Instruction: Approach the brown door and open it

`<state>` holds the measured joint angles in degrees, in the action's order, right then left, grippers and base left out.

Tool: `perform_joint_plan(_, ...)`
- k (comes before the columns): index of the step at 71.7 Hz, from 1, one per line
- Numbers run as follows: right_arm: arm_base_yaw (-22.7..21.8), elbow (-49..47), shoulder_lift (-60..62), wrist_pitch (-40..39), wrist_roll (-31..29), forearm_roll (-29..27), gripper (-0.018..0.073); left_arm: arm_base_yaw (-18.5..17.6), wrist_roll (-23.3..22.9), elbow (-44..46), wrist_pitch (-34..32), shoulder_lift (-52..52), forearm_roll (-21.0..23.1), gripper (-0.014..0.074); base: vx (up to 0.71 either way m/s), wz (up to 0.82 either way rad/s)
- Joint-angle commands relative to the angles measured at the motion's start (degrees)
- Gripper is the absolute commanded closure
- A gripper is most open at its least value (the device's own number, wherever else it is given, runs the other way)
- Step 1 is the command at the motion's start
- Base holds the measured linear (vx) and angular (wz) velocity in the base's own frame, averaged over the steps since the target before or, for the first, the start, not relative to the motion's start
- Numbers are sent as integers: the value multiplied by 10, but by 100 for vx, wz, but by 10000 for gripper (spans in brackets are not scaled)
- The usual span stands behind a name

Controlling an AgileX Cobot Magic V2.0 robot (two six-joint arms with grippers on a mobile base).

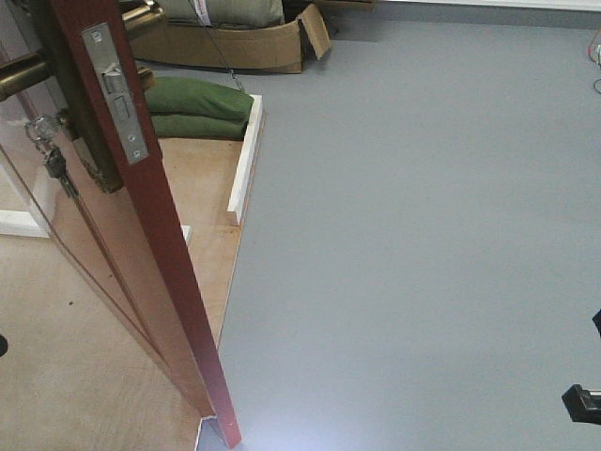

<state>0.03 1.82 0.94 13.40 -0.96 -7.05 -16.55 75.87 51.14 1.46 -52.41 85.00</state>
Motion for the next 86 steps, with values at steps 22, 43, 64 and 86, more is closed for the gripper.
perform_joint_plan(22,1,1,5,-45,-5,3,559,-3,1,17,-1,3,0,586,0,0)
perform_joint_plan(43,1,1,5,-45,-5,3,559,-3,1,17,-1,3,0,586,0,0)
perform_joint_plan(64,1,1,5,-45,-5,3,559,-3,1,17,-1,3,0,586,0,0)
perform_joint_plan(86,1,1,5,-45,-5,3,559,-3,1,17,-1,3,0,586,2,-1)
